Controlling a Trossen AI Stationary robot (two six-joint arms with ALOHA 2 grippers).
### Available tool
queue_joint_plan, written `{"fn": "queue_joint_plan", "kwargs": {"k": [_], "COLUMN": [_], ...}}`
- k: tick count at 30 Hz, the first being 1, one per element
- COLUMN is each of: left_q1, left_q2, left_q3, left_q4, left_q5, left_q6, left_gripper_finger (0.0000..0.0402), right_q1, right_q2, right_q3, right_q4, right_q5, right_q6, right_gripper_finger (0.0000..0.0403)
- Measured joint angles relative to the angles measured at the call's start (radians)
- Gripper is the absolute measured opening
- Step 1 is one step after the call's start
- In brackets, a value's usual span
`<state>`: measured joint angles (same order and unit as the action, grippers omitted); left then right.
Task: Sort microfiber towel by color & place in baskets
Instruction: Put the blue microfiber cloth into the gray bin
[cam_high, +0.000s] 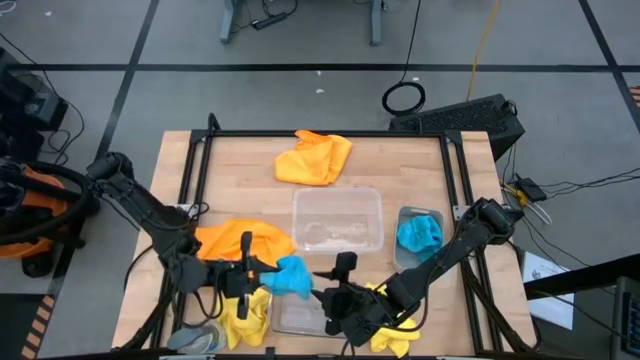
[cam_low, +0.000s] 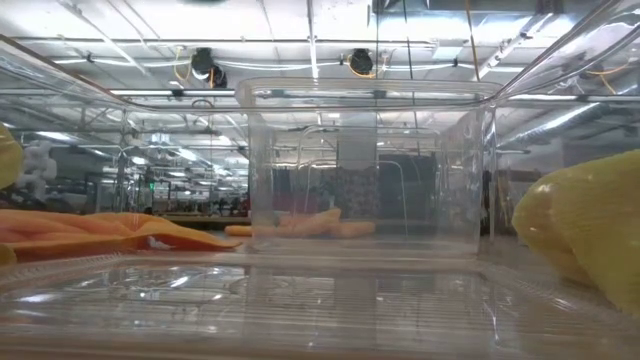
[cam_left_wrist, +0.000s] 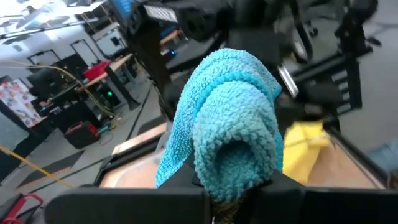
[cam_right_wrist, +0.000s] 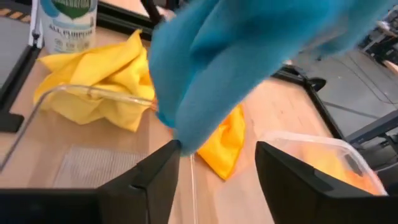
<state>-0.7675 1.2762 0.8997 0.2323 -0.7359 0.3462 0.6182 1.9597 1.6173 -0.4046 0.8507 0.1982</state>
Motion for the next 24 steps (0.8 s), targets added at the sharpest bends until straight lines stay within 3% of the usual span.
{"fn": "queue_joint_plan", "kwargs": {"k": [6, 15, 19, 24], "left_q1": [0.02, 0.063, 0.068, 0.068], "left_q2": [0.0, 0.0, 0.0, 0.0], "left_q3": [0.0, -0.021, -0.022, -0.022], "left_q4": [0.047, 0.032, -0.001, -0.003], "left_q5": [-0.001, -0.002, -0.001, 0.071], "left_q6": [-0.001, -0.048, -0.054, -0.079], "left_gripper_finger": [0.0022, 0.0022, 0.0022, 0.0022], "right_q1": [-0.021, -0.001, 0.023, 0.039], "right_q2": [0.04, 0.047, 0.047, 0.047], "right_q3": [-0.001, -0.001, -0.001, -0.001], "right_q4": [0.093, 0.365, 0.471, 0.52], "right_q5": [-0.186, -0.188, -0.042, 0.151], "right_q6": [-0.095, -0.443, -0.582, -0.708], "right_gripper_finger": [0.0137, 0.0029, 0.0003, 0.0021]}}
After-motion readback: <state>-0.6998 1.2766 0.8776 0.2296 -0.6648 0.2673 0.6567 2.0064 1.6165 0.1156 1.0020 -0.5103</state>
